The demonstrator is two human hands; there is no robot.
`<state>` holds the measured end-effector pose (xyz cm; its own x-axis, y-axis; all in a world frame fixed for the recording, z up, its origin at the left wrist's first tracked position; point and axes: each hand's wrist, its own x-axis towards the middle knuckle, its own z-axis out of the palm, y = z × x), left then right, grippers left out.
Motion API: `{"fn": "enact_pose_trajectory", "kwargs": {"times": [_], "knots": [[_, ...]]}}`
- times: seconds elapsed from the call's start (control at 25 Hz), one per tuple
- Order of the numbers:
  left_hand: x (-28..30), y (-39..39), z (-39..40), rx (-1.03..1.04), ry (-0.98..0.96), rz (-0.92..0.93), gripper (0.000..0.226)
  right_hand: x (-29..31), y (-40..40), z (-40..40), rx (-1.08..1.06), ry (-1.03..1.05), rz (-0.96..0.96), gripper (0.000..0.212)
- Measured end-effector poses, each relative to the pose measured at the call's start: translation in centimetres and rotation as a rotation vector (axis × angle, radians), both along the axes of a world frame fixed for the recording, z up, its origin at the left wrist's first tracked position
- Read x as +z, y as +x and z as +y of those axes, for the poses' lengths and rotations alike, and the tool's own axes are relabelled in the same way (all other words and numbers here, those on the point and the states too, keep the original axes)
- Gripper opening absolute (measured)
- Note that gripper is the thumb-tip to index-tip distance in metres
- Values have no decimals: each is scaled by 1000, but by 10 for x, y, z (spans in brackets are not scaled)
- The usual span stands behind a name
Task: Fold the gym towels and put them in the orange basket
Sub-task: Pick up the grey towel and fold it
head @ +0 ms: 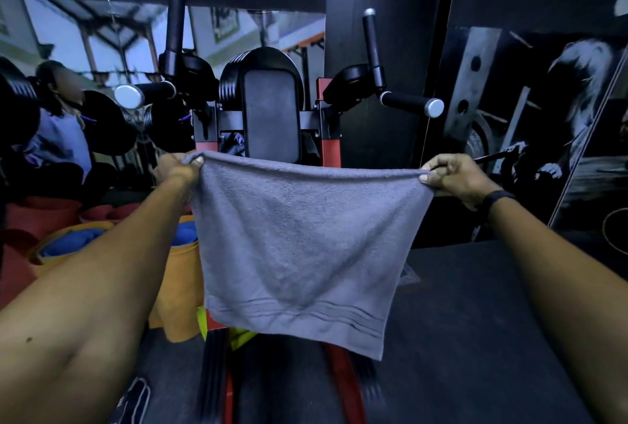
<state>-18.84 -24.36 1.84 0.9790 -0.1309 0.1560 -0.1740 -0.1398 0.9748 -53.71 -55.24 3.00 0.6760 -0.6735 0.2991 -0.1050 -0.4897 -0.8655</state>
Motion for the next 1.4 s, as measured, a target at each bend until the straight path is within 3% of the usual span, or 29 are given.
{"fn": "enact_pose_trajectory", "kwargs": {"times": [0.16,0.24,0.32,0.36,0.48,0.56,0.72,0.96,1.08,1.16,1.28,1.4], "knots": [[-1,-4,10,-141,-125,-35,16,6,-3,10,124,217,-30,10],[-3,-4,12,-92,-73,-82,13,6,6,6,-161,52,-12,16],[-4,4,5,25,7,-77,32,9,20,9,-530,-187,9,22],[-4,7,-3,30,30,-61,36,12,28,18,-591,-244,21,23],[14,-22,-23,-159,-25,50,45,22,55,48,-377,-190,81,24],[26,-59,-38,-328,-47,54,29,25,71,70,-172,-94,79,25],[34,-114,-67,-557,46,-3,29,31,92,109,73,8,94,24],[33,-138,-81,-762,82,-37,13,34,98,124,176,230,51,15],[28,-142,-80,-869,171,-166,25,32,100,120,155,299,48,11],[21,-143,-82,-853,321,-329,43,32,100,119,155,345,83,12],[15,-141,-85,-629,550,-639,30,30,98,123,238,332,184,13],[16,-136,-81,-563,513,-704,17,25,84,110,58,-7,149,17]]}}
